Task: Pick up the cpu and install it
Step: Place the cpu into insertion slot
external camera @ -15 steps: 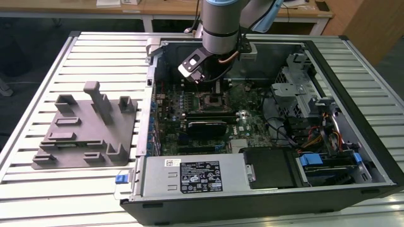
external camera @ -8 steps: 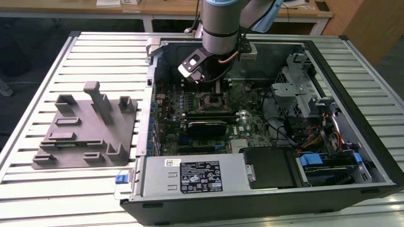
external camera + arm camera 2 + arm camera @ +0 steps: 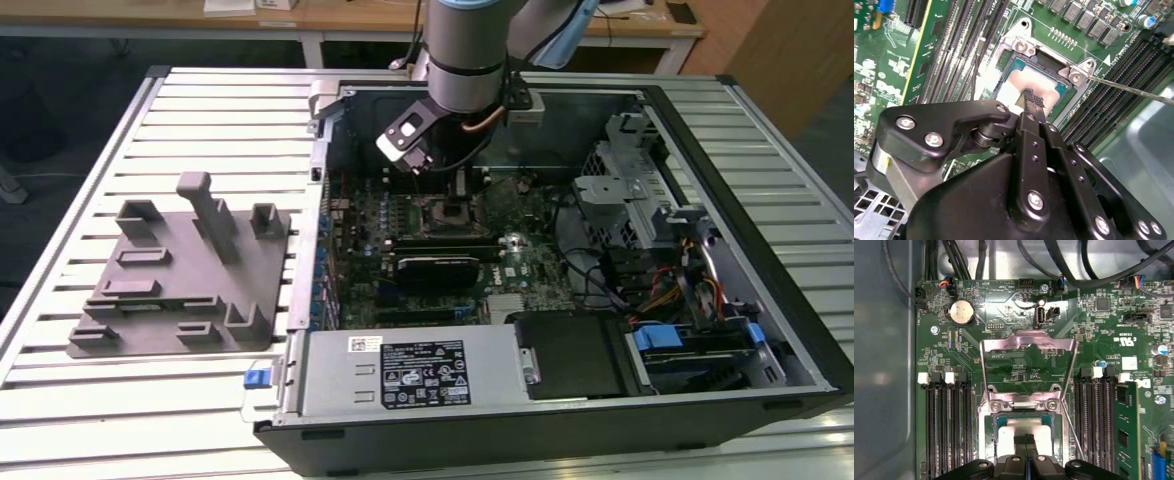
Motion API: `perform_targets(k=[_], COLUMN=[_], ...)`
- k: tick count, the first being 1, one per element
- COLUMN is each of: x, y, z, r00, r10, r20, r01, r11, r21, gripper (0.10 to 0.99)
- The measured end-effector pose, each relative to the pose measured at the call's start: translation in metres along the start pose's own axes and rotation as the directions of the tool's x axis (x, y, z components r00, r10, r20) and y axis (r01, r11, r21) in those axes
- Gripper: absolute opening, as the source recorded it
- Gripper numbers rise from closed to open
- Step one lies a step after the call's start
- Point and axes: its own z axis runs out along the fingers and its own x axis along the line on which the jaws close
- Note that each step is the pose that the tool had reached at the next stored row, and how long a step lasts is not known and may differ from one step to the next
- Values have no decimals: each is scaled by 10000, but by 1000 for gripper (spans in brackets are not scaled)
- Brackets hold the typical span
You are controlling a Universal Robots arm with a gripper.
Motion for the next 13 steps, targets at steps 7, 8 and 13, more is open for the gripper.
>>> perform_targets(k=[7,8,13], x=[-4,-5,-8], y=[4,5,8], z=[-152,-172,-287], r00=[10000,10000,10000], r10=[0,0,0], r20=[-1,-1,0], r01=[0,0,0], r11=[10000,10000,10000], r21=[-9,-11,-20], gripper=[110,110,110])
